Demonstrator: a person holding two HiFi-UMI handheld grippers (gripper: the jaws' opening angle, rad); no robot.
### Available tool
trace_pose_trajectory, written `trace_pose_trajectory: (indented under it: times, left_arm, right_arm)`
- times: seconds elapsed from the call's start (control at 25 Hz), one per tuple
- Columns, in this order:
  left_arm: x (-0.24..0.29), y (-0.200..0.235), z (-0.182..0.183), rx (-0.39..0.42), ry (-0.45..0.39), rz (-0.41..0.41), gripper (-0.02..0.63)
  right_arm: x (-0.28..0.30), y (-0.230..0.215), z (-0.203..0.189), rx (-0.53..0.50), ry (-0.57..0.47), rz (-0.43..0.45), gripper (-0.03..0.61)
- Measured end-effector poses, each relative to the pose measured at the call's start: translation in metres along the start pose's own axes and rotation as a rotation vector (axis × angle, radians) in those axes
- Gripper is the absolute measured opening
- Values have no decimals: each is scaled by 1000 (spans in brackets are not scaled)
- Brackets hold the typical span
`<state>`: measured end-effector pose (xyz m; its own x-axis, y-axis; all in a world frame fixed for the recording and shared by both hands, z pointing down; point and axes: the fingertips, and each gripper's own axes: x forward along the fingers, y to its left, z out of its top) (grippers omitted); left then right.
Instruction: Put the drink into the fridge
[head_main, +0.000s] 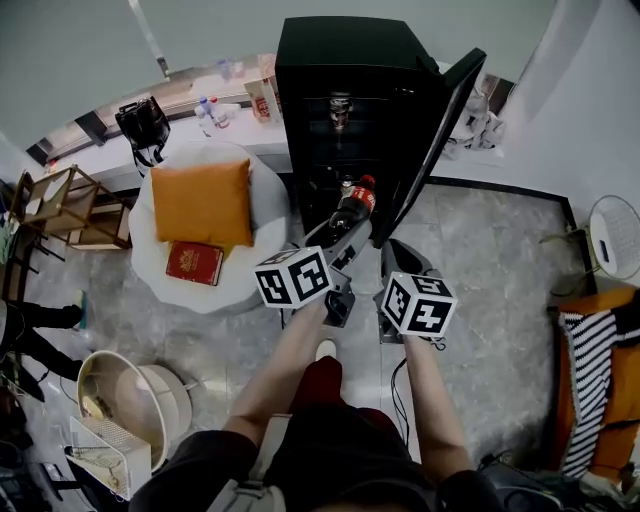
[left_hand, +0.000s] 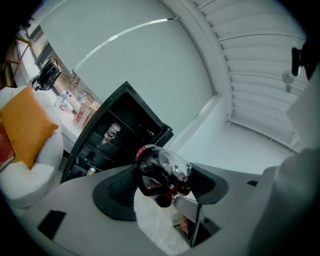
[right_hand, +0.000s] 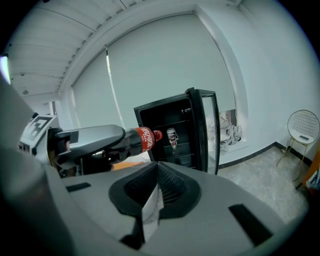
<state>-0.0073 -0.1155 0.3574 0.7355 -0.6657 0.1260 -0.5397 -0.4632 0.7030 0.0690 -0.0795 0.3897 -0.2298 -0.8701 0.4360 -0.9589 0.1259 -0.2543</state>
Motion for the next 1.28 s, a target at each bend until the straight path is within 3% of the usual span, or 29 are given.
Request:
trace_pose_trajectory:
  times: [0.36,0.8,1.28]
  left_arm:
    - [54,44,47,-10,-18,33,318]
    - [125,77,61,-16,-53,24,318]
    - [182,107,85,-84,-162,44,316]
  right_arm:
    - [70,-4,25,-20,20,-1,18]
    - [146,-40,38,-32,40,20,18]
    - [206,-74,57,-69,58,39,18]
